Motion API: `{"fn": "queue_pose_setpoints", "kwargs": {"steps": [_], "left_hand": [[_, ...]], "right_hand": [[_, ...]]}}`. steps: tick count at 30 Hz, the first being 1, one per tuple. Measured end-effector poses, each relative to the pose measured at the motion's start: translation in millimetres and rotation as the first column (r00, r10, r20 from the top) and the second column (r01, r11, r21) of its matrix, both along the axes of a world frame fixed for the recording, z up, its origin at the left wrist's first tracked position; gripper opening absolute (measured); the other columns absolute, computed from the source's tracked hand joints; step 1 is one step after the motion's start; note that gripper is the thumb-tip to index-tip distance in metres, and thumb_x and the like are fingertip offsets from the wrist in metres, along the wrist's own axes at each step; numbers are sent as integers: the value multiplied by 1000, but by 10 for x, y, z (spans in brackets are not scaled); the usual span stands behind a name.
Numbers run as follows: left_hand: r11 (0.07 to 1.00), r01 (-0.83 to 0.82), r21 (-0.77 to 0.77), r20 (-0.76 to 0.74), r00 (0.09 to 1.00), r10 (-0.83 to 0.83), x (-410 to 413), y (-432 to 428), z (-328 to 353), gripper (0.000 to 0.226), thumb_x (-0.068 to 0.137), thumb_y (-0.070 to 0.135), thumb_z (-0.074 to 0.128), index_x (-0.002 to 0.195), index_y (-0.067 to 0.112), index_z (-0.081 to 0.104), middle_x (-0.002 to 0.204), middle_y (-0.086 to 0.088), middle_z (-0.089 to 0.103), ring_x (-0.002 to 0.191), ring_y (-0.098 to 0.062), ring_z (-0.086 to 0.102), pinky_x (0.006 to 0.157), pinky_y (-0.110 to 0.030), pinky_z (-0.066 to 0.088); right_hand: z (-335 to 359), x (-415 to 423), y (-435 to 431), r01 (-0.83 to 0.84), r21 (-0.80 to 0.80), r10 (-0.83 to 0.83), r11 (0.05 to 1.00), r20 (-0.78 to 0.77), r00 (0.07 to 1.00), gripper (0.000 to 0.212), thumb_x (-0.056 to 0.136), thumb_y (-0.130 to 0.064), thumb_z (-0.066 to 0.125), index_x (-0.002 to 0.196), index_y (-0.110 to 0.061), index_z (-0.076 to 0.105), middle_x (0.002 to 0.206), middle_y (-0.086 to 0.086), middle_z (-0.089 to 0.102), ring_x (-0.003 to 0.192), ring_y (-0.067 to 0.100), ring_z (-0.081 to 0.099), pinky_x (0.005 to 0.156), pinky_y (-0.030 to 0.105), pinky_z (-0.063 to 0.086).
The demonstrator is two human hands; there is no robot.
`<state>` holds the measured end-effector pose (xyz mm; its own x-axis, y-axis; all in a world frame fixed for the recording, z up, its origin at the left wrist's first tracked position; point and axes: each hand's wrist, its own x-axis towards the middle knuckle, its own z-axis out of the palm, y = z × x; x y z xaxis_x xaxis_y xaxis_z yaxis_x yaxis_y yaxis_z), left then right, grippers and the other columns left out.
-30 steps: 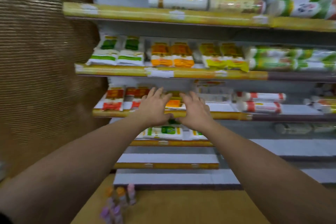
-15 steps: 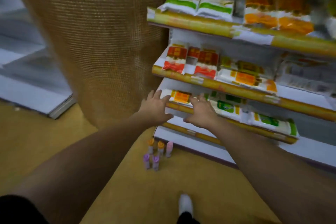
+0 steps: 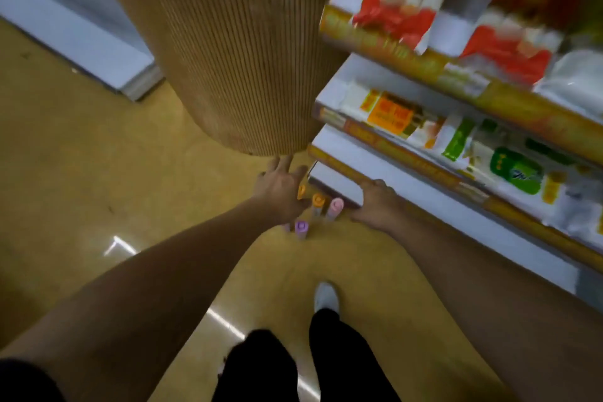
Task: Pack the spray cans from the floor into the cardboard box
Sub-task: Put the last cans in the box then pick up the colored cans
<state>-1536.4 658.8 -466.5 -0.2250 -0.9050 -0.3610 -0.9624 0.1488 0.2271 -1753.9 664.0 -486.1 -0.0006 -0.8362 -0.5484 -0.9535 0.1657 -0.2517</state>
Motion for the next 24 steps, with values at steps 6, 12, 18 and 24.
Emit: {"fn": "queue_pose_setpoints", "kwargs": {"steps": [6,12,18,24], "left_hand": [[985,-44,170,11,999,43,112,-19,-1268,80,88,51,69,155,24,33,163,-14,19,149,-35,19,112,-52,37],[981,-9,194,-31,999,16,77,-178,-2528,87,84,47,77,155,21,34,165,-16,14,149,-38,19,113,-52,37],[973,31,228,-150,989,4,-124,-117,-3635,81,85,38,78,153,23,36,165,-11,16,145,-37,31,105,-47,44],[970,216,109,9,976,-218,-286,-190,-4557,79,87,36,72,154,23,31,163,-11,20,140,-36,32,107,-47,39]], "right_hand": [[-1229,-42,-190,21,181,-17,983,-24,1000,89,78,-40,80,152,-18,35,146,21,40,133,41,45,105,44,45],[-2503,17,-442,87,172,-92,981,16,996,92,81,-41,78,155,-19,29,153,20,34,140,37,38,108,42,41],[-3611,-62,-616,162,106,-165,981,26,986,93,76,-36,81,153,-20,32,148,19,39,137,38,39,106,41,41],[-4396,-79,-966,196,-25,-195,980,64,979,89,79,-32,82,151,-18,33,141,18,43,127,39,47,97,41,45]]}}
